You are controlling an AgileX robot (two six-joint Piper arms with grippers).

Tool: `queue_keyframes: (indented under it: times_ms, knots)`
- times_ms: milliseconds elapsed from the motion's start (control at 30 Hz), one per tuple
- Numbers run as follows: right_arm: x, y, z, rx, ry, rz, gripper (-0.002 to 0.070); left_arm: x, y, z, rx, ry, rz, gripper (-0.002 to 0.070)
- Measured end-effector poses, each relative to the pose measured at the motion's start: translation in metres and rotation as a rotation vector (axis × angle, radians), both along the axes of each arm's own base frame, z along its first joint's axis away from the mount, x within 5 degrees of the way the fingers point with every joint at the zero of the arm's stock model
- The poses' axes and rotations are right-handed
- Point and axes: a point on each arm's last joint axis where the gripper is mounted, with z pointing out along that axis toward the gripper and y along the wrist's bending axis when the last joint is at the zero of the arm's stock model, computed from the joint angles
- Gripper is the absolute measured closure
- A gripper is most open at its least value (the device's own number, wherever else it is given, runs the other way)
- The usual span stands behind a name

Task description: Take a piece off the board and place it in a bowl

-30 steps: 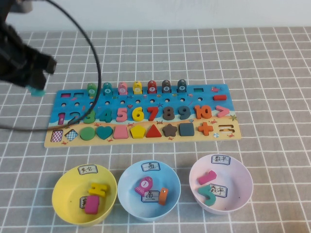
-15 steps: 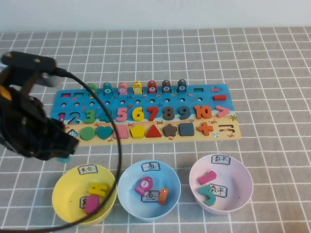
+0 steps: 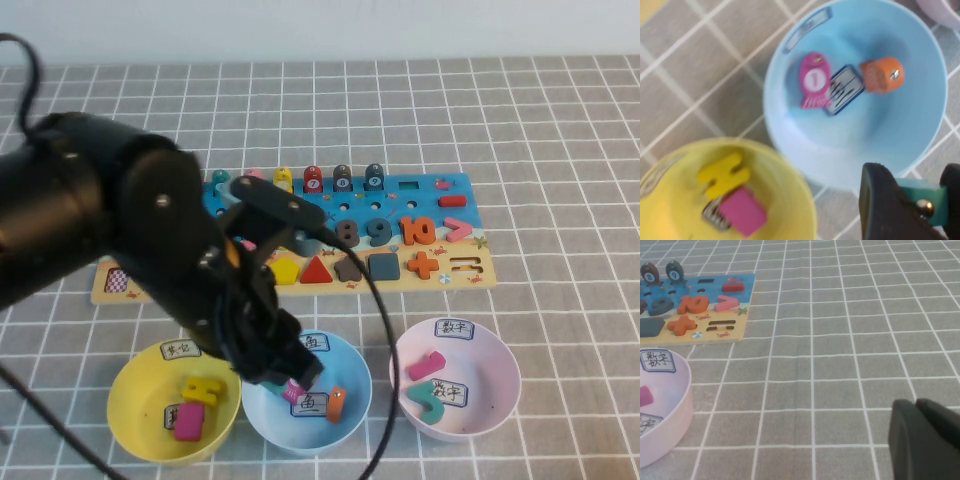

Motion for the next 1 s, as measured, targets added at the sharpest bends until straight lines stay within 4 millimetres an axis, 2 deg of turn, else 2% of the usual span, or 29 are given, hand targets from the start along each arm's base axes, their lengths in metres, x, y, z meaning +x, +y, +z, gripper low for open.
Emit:
queue_keyframes:
  times_ms: [133, 233, 600, 1000]
  knots:
    - [0.000, 0.000, 0.000, 0.000, 0.000, 0.000, 0.0694, 0.010, -0.019, -0.007, 0.014, 0.016, -0.026, 0.0482]
    - [0.000, 0.000, 0.000, 0.000, 0.000, 0.000, 0.0694, 0.016, -0.025, -0.013, 0.041, 0.049, -0.031, 0.0482]
    - [0.000, 0.000, 0.000, 0.000, 0.000, 0.000, 0.0694, 0.027, -0.033, -0.045, 0.132, 0.131, -0.037, 0.0482]
    - [0.000, 0.000, 0.000, 0.000, 0.000, 0.000, 0.0694, 0.034, -0.038, -0.059, 0.137, 0.130, -0.038, 0.0482]
